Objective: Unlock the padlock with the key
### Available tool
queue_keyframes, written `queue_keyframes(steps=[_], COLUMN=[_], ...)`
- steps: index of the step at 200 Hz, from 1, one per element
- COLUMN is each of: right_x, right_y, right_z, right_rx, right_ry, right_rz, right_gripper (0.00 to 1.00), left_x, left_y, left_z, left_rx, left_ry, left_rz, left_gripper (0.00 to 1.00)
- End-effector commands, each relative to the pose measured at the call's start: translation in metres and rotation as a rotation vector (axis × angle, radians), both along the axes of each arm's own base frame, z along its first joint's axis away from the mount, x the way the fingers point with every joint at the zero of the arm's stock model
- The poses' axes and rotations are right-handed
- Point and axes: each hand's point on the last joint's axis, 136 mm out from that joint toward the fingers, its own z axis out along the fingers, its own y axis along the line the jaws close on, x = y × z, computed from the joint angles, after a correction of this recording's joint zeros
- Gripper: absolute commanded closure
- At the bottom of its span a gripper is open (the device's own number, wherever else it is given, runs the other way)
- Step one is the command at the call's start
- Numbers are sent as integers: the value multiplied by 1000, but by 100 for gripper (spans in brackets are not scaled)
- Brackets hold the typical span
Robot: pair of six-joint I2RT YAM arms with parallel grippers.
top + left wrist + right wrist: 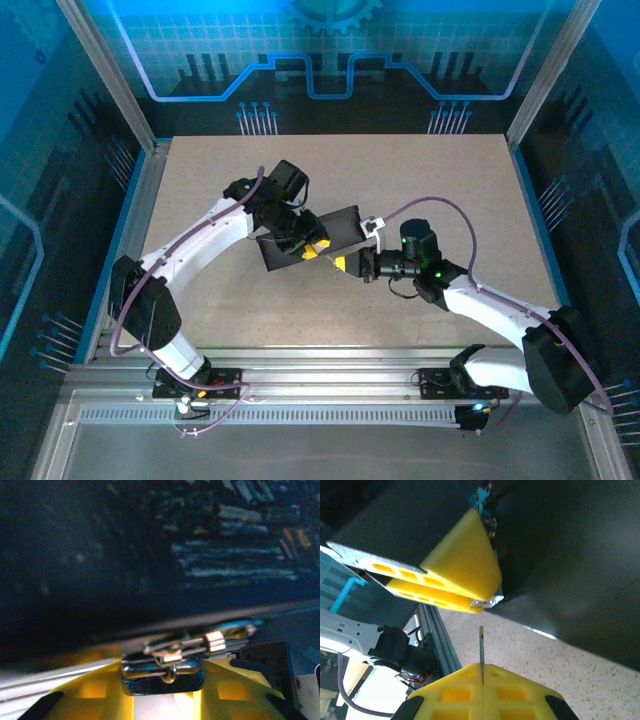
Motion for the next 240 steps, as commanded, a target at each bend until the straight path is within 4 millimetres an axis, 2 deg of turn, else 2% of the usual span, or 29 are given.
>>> queue_keyframes(steps=[1,29,114,189,240], right_x=[8,12,16,17,17], right_y=[0,0,5,3,8], right_z=[27,33,39,24,29], right_rx=[52,72,69,6,25], right_ry=[-78,-81,-105,-101,-148], right_rz=[-7,-12,2,-16,-12], right_gripper=[100,100,100,100,100], left_x=[3,4,5,4,3], left_y=[-7,-9,-6,0,0], left_z=[35,40,43,44,42], left_rx=[-125,-183,-208,-202,-204], left_ry=[-66,-68,-69,-74,-67], left_rz=[20,62,89,100,102], left_gripper=[100,100,100,100,100])
